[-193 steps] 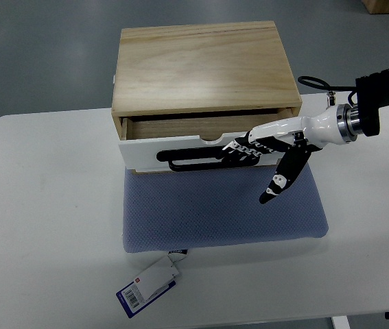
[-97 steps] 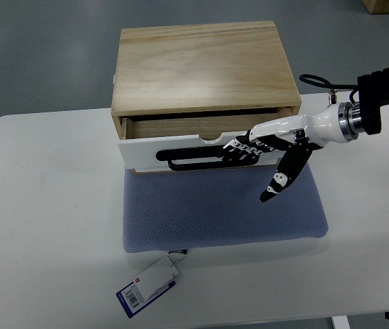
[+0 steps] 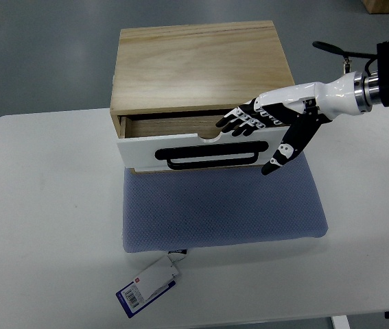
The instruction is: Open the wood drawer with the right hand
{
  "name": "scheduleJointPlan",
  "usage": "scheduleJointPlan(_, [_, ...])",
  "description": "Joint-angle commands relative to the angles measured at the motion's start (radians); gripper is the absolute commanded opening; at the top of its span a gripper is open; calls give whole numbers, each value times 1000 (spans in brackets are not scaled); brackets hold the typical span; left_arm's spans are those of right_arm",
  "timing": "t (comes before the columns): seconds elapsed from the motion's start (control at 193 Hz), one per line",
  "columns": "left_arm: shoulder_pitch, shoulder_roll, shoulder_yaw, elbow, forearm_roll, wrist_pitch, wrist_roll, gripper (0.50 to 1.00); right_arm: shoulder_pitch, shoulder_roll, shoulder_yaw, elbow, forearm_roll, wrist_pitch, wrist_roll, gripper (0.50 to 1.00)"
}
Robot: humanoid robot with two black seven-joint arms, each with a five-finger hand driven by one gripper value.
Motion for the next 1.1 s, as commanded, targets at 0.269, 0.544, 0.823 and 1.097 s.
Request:
scheduleJointPlan(0.269, [0,0,0,0,0,0,0,1000,36,-59,104,-291,312,0,14,946])
scheduleJointPlan(0.544, [0,0,0,0,0,0,0,1000,-40,-1,106,-650,645,0,53,946])
scheduleJointPlan(0.823, [0,0,0,0,0,0,0,1000,-102,243,135,-1043,737,-232,179,944])
scheduleJointPlan(1.097, [0,0,0,0,0,0,0,1000,-172,426,250,-1188,740,-375,235,944])
